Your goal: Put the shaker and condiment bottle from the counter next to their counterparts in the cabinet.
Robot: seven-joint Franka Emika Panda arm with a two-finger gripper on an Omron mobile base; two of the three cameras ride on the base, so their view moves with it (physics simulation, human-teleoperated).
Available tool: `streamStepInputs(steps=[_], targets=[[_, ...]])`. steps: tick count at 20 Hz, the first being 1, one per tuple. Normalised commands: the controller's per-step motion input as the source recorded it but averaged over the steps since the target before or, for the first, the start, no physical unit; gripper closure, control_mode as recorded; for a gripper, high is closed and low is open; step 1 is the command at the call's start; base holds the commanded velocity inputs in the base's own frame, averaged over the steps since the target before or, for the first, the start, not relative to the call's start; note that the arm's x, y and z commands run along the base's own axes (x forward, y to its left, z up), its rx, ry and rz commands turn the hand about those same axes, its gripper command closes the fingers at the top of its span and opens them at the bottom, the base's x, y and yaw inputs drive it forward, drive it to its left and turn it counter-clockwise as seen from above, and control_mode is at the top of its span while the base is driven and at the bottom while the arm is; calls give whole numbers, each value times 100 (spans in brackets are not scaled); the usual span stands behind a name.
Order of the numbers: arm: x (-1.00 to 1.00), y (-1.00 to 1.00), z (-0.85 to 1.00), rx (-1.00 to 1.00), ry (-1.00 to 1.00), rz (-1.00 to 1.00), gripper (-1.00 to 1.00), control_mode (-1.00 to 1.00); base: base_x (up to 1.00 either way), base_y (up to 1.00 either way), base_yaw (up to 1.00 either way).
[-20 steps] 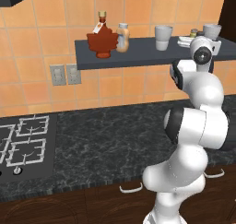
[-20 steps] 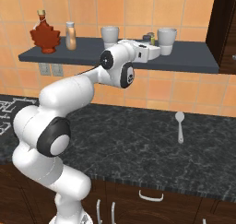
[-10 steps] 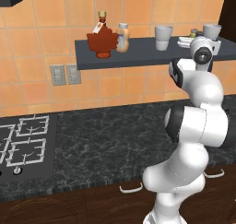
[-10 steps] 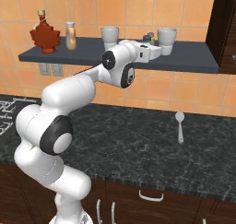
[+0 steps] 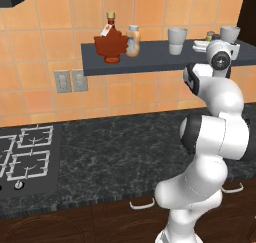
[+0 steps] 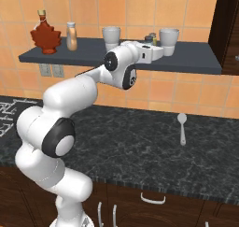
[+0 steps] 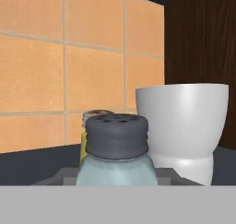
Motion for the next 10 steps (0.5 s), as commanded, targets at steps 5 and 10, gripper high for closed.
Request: streamStepInputs(steps=[5,10], targets=[[-1,-13,0,0,0,2,-100,-100,0,0,0],[-18,-2,11,0,0,0,-100,-100,0,0,0]])
